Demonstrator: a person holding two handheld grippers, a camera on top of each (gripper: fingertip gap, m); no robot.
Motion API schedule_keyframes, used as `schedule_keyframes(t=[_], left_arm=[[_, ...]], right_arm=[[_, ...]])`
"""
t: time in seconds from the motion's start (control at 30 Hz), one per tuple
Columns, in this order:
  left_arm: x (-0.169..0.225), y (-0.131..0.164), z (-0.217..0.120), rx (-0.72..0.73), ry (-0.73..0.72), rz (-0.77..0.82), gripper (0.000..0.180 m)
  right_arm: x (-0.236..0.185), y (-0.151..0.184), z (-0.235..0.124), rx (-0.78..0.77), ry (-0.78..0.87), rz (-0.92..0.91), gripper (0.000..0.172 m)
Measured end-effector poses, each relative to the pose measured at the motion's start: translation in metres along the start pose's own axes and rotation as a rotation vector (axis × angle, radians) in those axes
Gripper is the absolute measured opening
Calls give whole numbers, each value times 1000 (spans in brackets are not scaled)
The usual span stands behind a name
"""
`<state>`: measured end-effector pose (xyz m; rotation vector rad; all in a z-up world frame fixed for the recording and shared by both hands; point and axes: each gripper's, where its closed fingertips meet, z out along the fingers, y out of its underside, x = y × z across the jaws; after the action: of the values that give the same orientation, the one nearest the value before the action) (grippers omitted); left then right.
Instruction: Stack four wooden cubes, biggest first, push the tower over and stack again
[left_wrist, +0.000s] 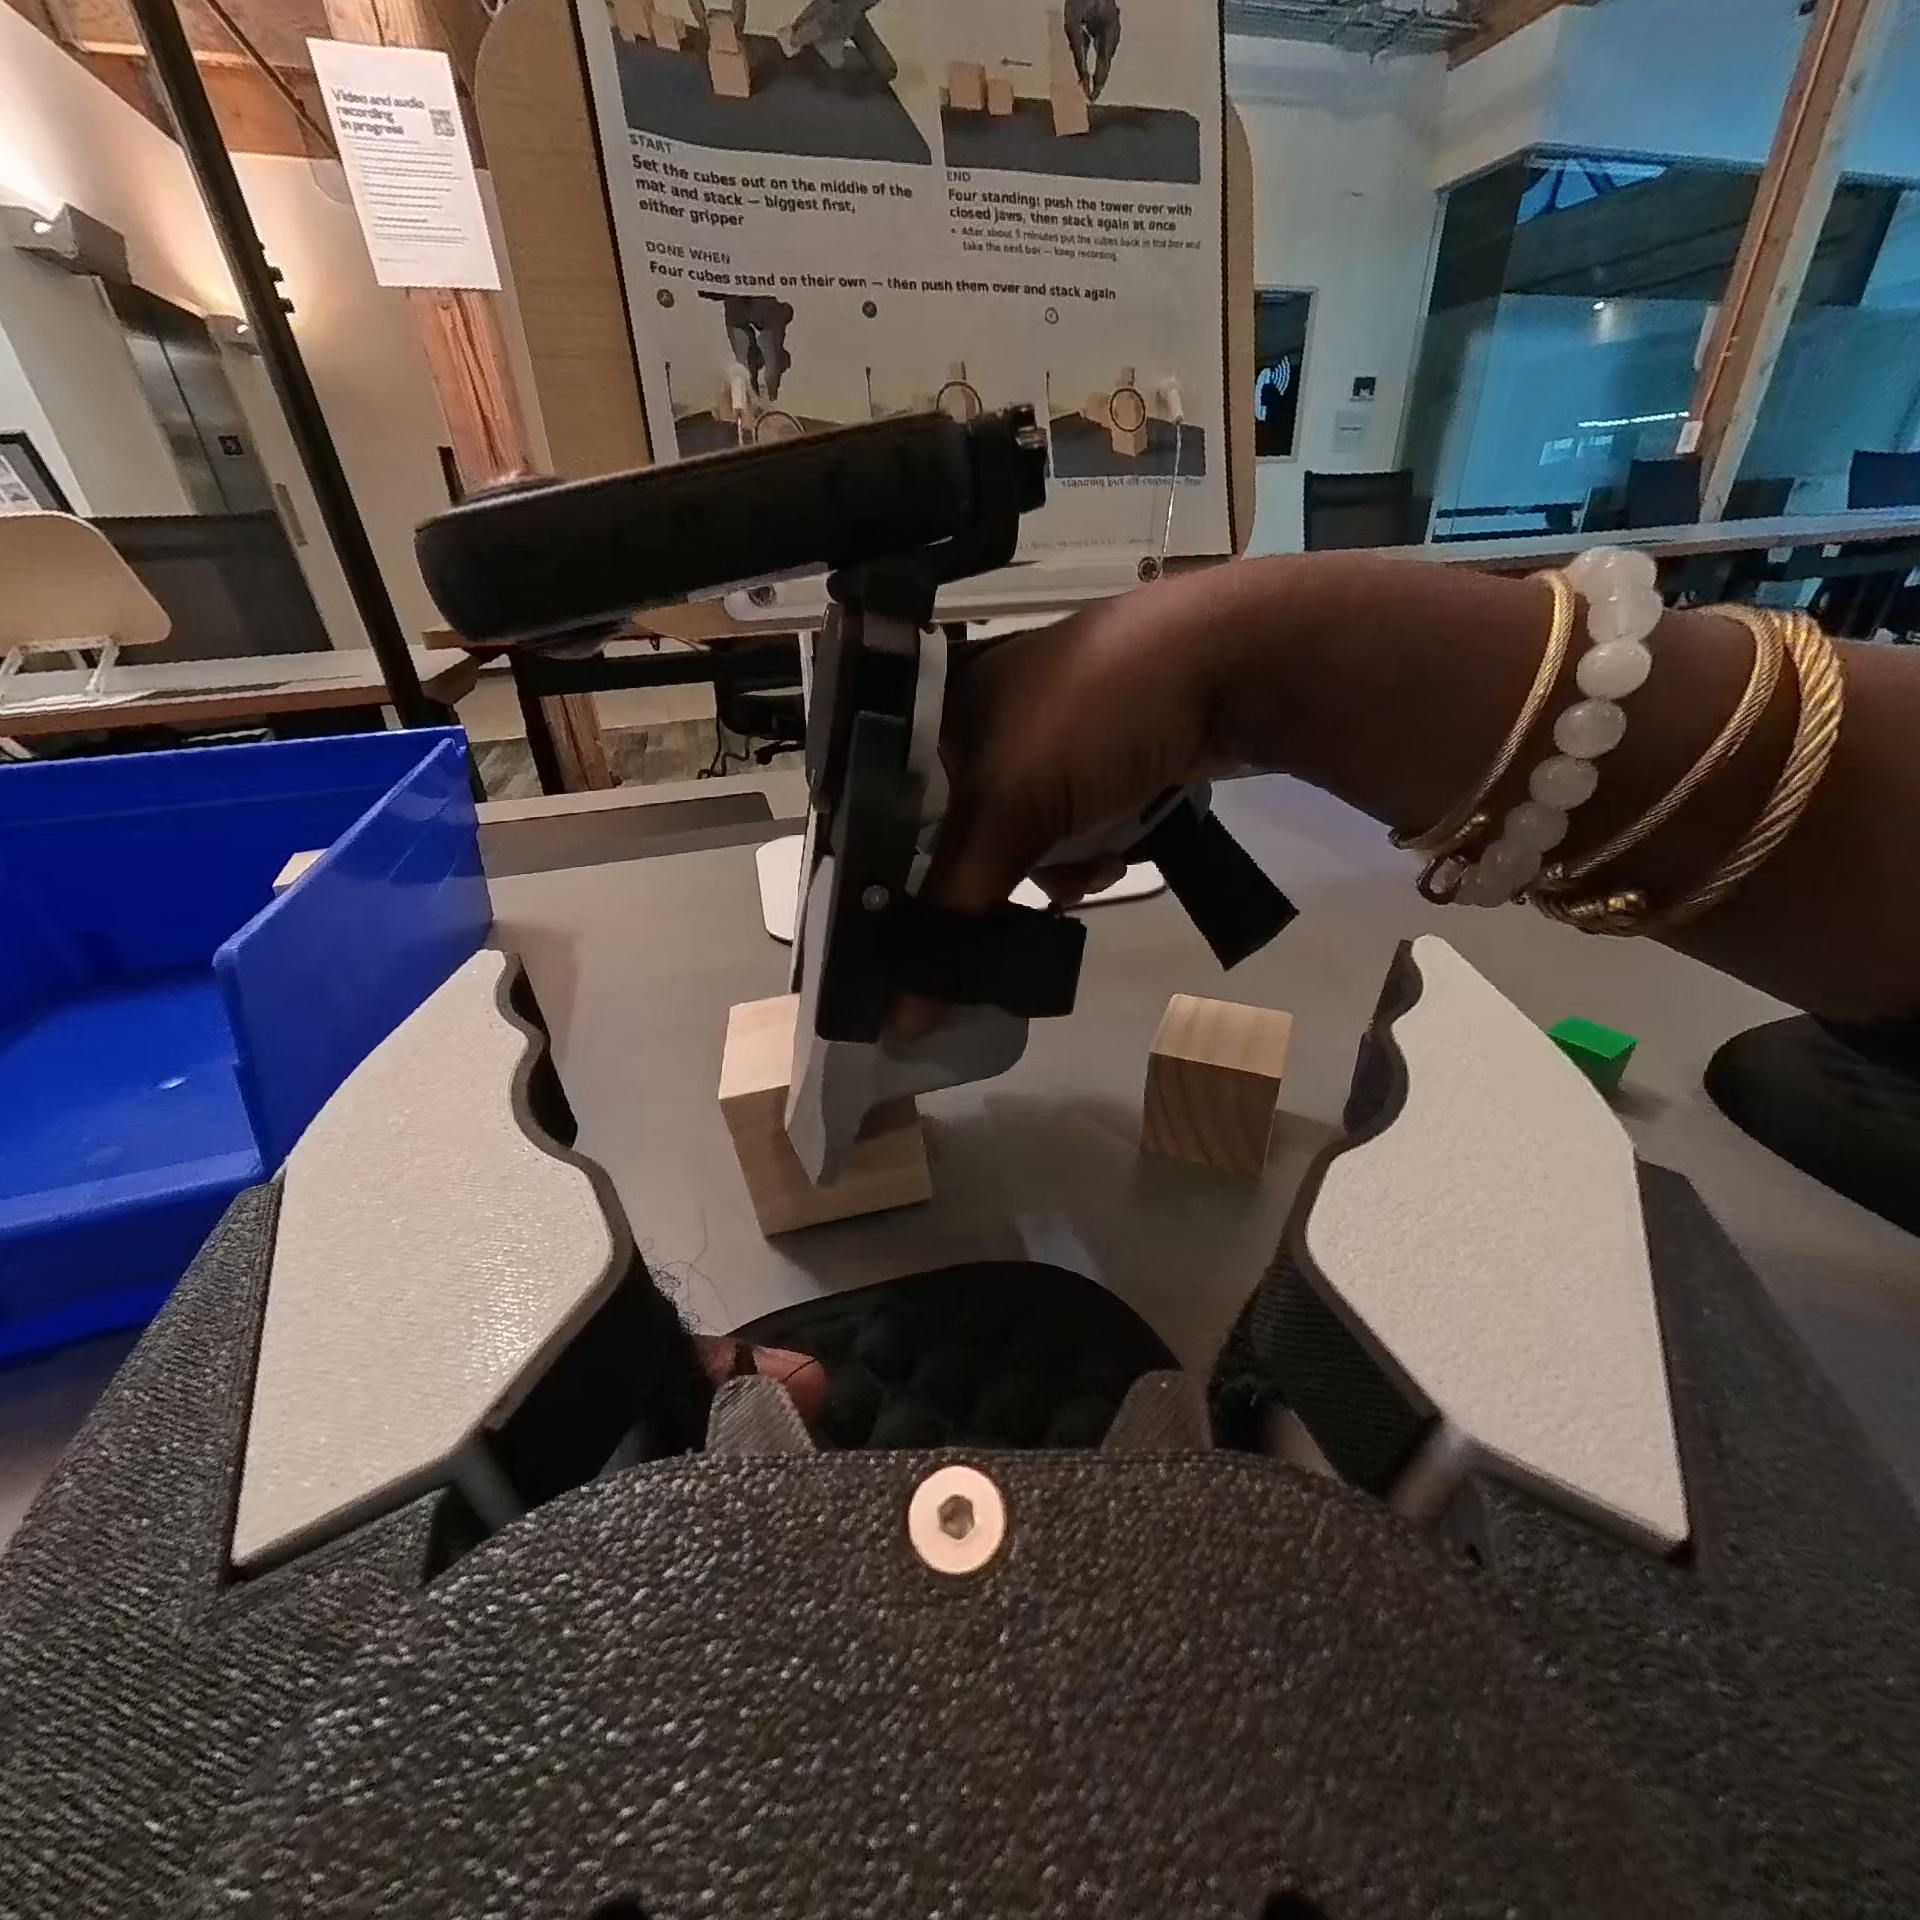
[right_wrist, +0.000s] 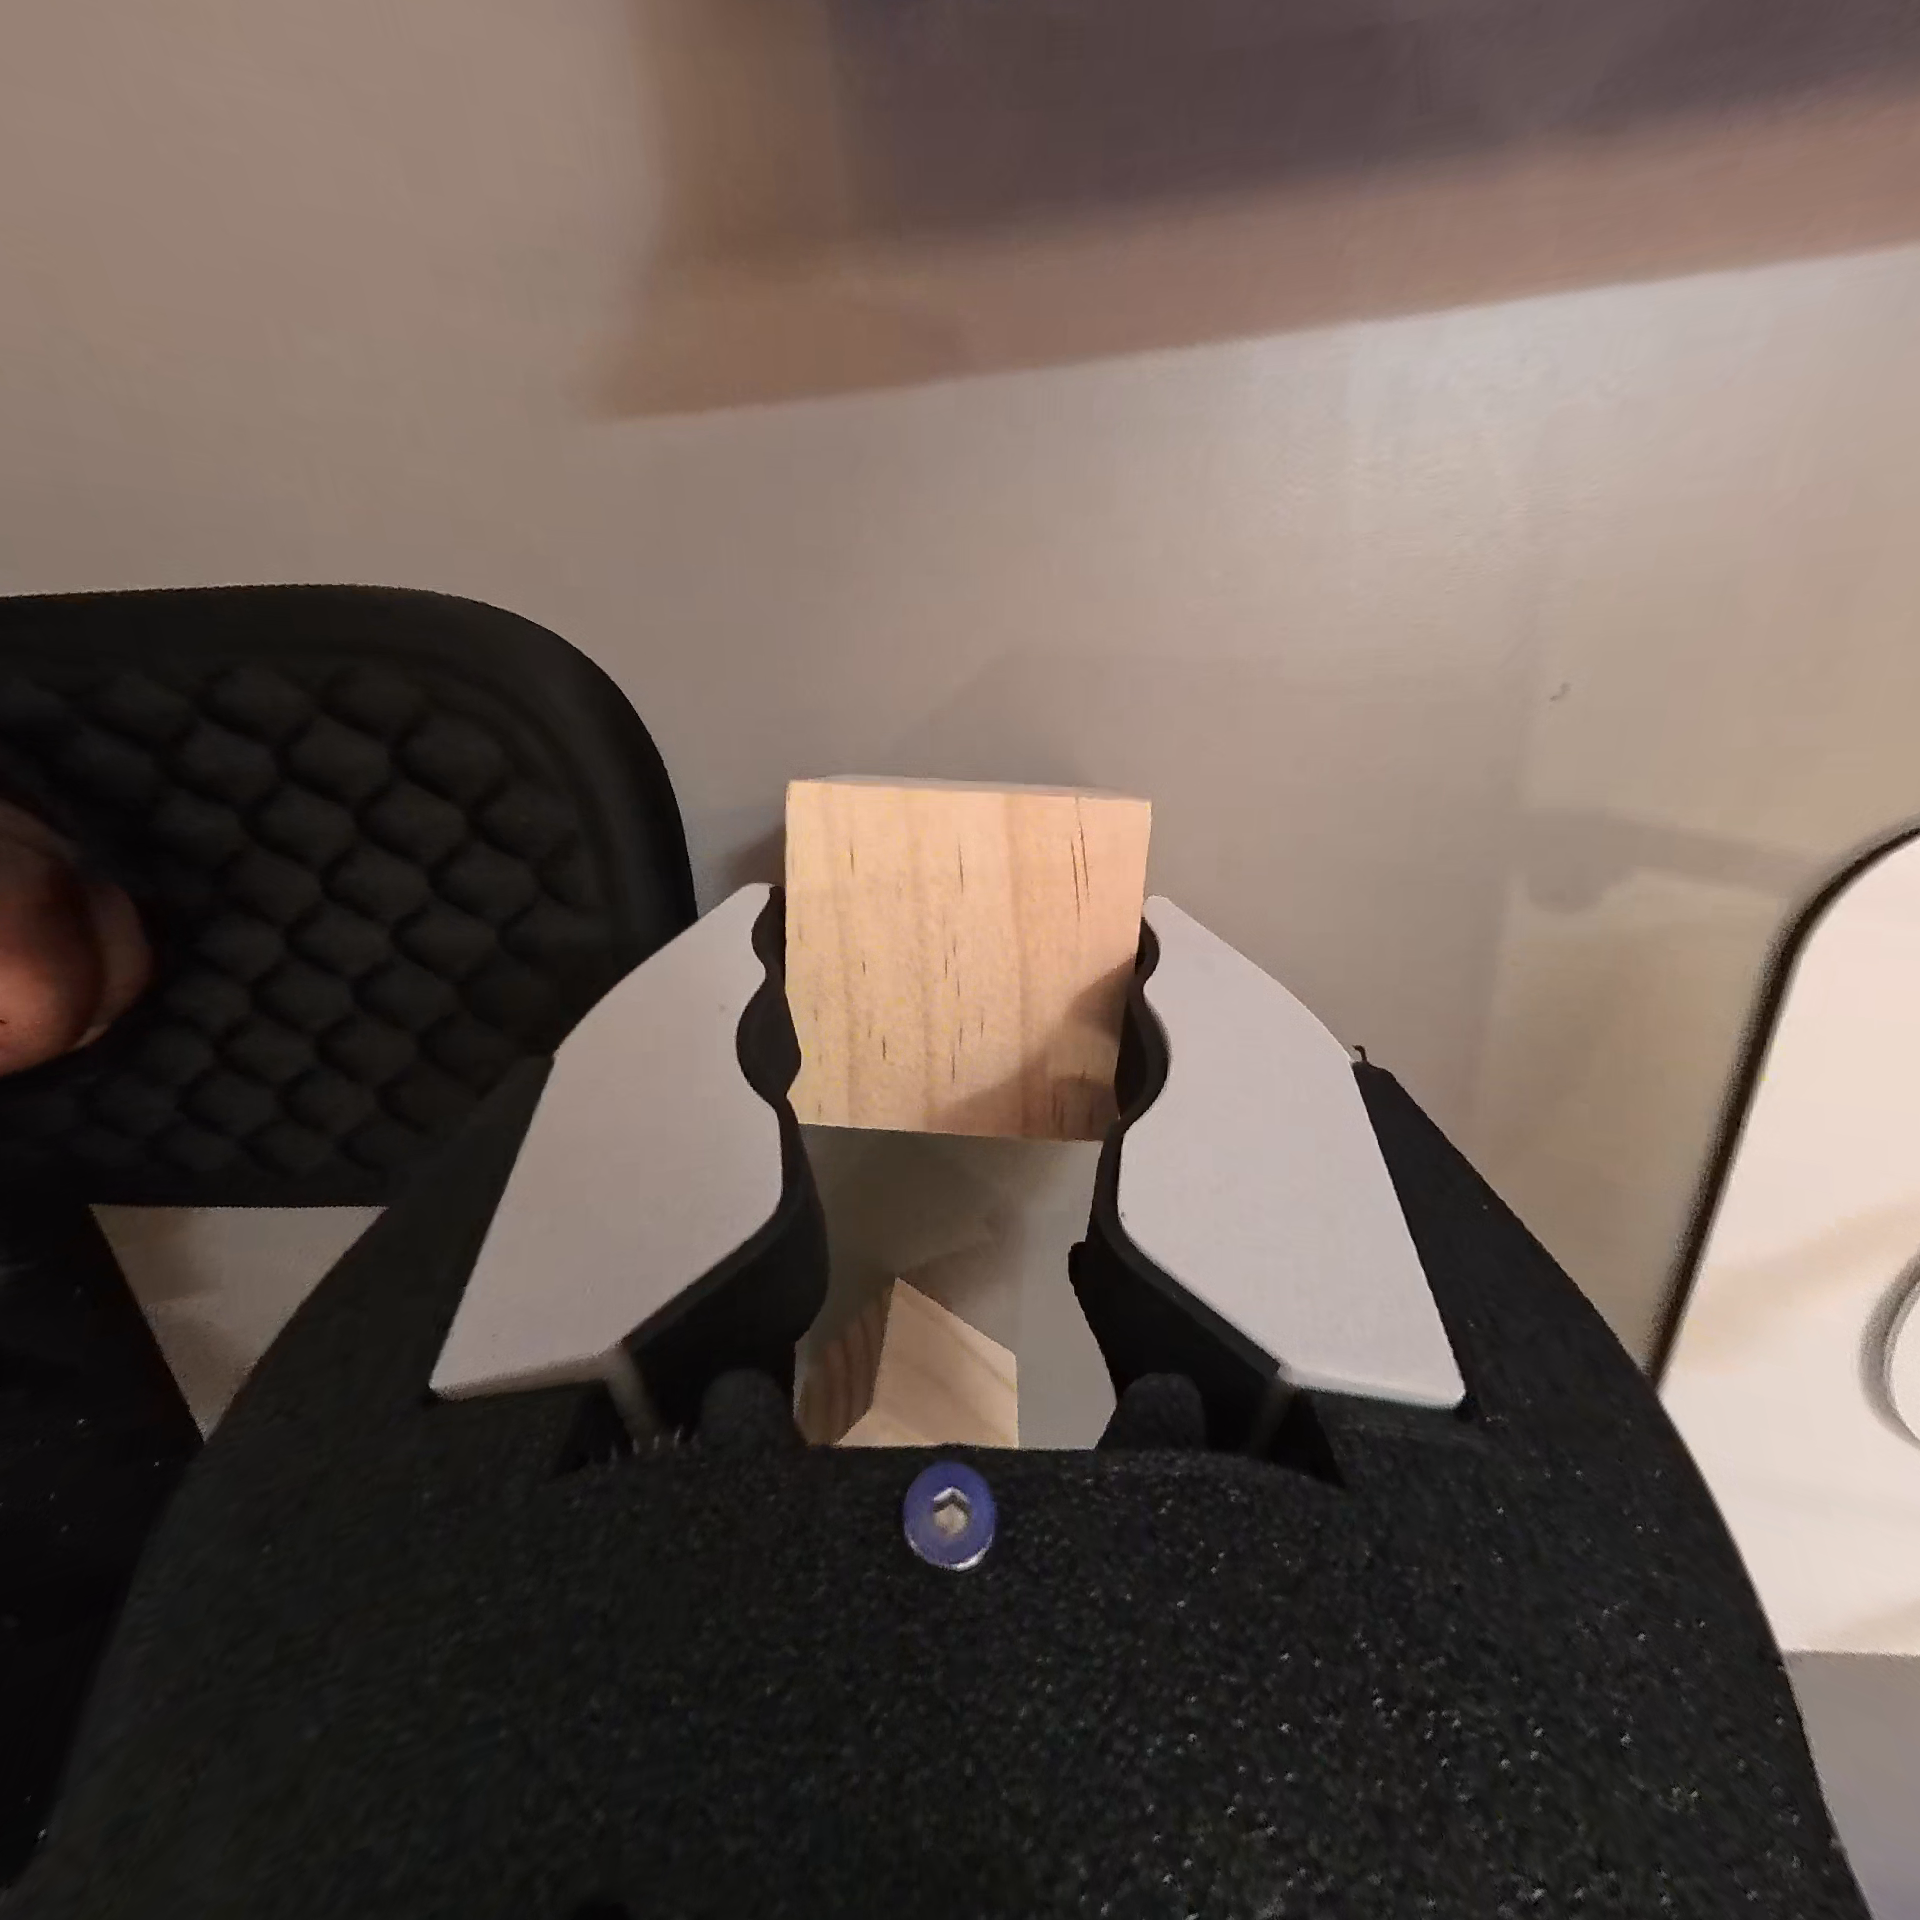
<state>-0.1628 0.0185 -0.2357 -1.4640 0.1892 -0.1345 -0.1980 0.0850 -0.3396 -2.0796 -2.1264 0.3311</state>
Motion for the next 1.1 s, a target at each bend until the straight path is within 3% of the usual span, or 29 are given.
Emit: schedule_keyframes(t=[0.23, 0.43, 0.6, 0.83, 1.1], left_arm=[[-1, 0, 0, 1, -1, -6, 144], [-1, 0, 0, 2, -2, -9, 144], [-1, 0, 0, 2, -2, -7, 144], [-1, 0, 0, 2, -2, -7, 144], [-1, 0, 0, -5, -5, -3, 144]], right_arm=[[-2, 1, 0, 16, -13, 4, 59], [-4, -4, -16, 70, 5, -7, 83], [-5, 4, -46, 121, 38, -30, 85], [-11, 47, -88, 161, 36, -45, 80], [-14, 107, -100, 140, 22, -20, 77]])
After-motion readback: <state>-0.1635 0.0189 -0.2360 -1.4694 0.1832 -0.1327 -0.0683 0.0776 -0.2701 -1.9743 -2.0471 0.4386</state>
